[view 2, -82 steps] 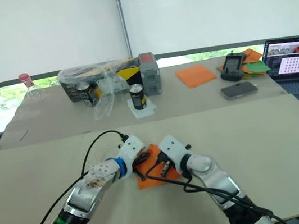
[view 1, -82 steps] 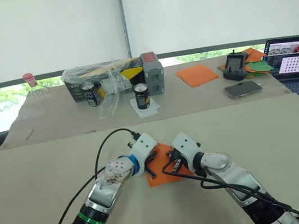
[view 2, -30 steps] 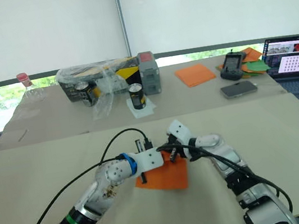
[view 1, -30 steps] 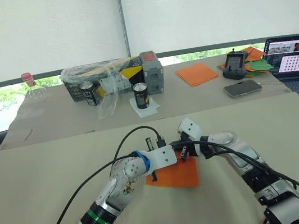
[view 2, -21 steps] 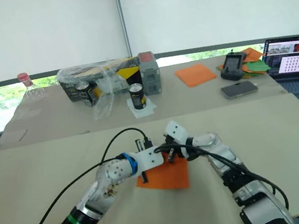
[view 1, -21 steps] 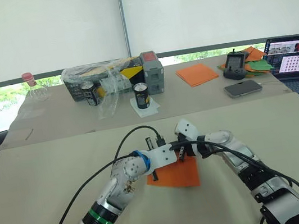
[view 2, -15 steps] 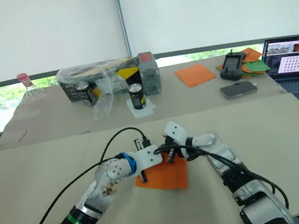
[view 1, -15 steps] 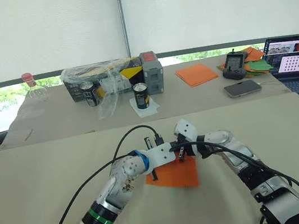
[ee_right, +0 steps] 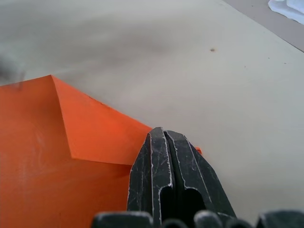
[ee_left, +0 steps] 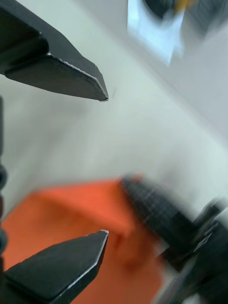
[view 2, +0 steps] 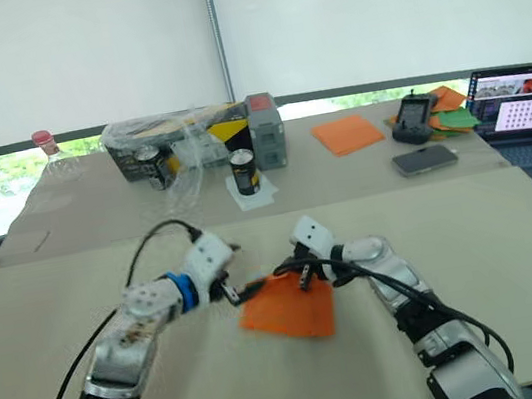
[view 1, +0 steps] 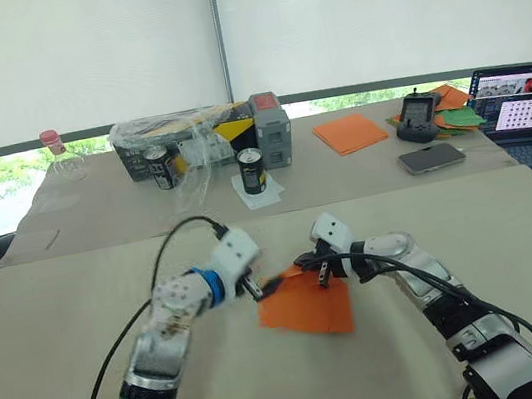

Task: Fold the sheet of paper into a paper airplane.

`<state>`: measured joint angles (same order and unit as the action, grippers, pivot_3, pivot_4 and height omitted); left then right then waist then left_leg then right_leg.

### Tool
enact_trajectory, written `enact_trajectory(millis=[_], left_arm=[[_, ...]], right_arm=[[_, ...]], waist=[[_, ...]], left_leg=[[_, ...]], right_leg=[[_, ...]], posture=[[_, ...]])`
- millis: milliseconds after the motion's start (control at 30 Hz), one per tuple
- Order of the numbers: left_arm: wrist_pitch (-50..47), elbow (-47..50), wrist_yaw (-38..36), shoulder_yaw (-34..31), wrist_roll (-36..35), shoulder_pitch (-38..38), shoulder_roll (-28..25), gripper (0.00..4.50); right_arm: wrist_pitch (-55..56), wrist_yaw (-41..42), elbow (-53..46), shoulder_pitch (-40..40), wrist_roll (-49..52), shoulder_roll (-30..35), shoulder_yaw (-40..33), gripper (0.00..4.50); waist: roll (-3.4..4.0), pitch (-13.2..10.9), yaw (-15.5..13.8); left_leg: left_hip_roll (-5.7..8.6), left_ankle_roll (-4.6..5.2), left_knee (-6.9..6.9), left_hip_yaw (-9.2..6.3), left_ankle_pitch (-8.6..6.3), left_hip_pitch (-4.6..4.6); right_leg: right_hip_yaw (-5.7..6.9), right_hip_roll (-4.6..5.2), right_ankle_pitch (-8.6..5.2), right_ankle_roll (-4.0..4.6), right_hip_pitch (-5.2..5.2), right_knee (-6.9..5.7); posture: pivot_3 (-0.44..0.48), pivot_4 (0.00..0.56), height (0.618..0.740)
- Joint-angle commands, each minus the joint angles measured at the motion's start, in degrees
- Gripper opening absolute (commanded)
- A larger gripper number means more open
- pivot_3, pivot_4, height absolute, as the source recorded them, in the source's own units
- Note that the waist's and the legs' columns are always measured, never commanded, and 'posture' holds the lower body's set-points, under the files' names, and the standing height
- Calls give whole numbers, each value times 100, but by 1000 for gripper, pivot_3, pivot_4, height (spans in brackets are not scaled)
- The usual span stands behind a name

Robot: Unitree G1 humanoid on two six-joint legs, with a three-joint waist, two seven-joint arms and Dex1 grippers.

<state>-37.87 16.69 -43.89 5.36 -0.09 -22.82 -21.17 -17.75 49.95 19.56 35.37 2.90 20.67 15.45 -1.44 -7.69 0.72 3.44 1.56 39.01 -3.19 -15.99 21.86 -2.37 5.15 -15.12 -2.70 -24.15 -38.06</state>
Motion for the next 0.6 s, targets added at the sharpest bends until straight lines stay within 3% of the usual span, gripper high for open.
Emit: enact_trajectory(millis=[33,367,600], left_arm=[[-191,34,135,-334,-570,-84,238,3437],[293,-715,620,554,-476,111,699,59],[533,-1179,815,792,-379,336,632,59]], right_arm=[[-38,-12,77,-190,-167,38,126,0],[-185,-161,-138,-294,-169,19,86,0],[-339,-293,-389,-383,-124,42,1,0]], waist=[[0,0,1],[0,0,3],[0,0,-5]], left_leg=[[0,0,-1,0,0,-1],[2,-2,-1,1,1,-1],[1,-2,-1,1,1,1]], right_leg=[[0,0,0,0,0,0],[-2,2,0,0,2,2],[-2,1,0,0,-1,1]], posture=[[0,150,740],[0,150,740],[0,150,740]])
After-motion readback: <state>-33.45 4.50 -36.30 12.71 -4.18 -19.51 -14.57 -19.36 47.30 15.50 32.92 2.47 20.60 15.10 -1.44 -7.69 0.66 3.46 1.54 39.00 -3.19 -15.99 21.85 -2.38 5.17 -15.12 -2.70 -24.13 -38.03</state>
